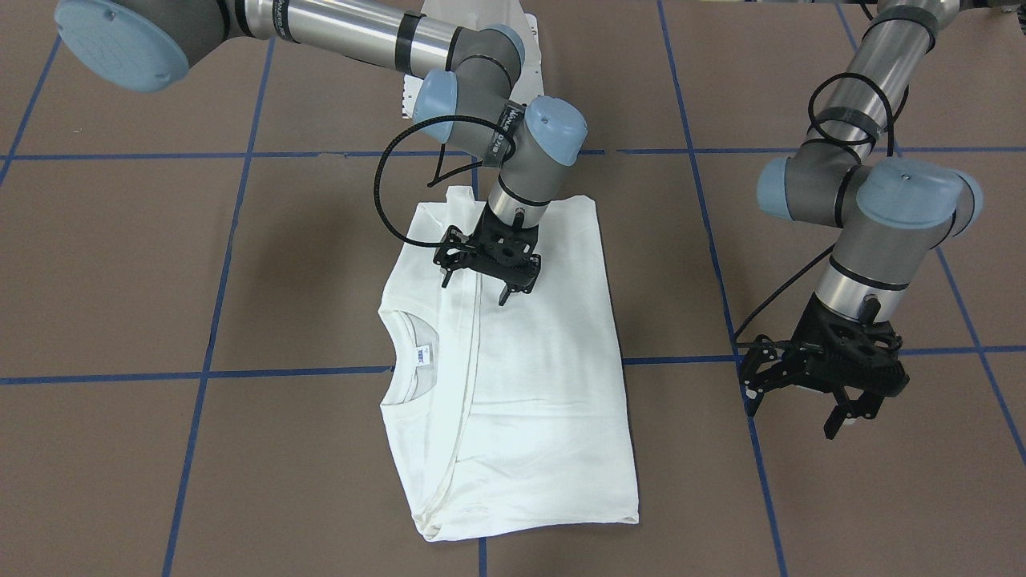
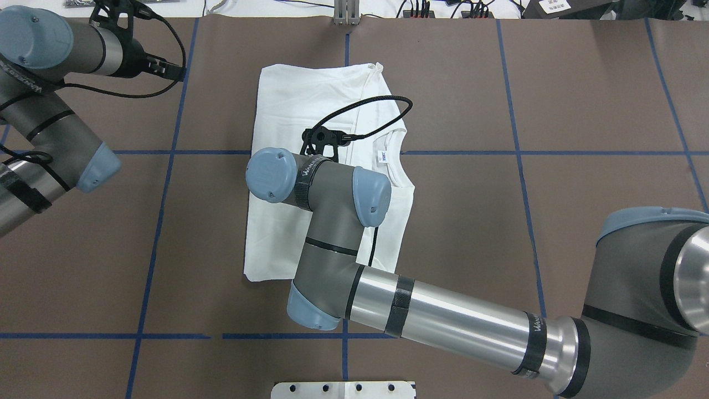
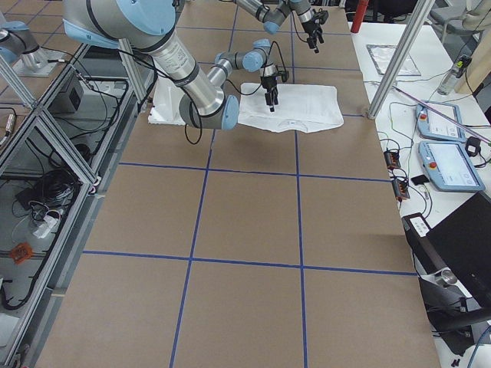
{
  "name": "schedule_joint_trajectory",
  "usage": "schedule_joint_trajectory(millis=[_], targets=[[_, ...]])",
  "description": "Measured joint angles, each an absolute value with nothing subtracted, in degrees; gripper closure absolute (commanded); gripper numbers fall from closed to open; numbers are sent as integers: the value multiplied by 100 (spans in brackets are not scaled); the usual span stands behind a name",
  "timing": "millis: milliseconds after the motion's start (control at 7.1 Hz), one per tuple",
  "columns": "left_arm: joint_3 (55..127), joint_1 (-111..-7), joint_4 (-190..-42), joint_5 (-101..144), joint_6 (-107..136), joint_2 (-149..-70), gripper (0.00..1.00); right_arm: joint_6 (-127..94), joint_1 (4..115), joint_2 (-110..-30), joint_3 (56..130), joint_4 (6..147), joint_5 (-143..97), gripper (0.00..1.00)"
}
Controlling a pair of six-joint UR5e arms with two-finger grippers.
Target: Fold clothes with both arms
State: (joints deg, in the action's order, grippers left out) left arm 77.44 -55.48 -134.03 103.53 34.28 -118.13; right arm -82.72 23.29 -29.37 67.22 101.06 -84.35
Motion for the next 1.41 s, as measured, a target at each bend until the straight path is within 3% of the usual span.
schedule_joint_trajectory(millis=[845,1408], targets=[[7739,-5521,-13419,10354,3435,-11820,0,-7874,2295,-3133,7015,10684,-8569,0],[7743,-5516,-13435,10354,3441,-11821,0,-7250,2305,-4069,8433,11851,-8568,0]])
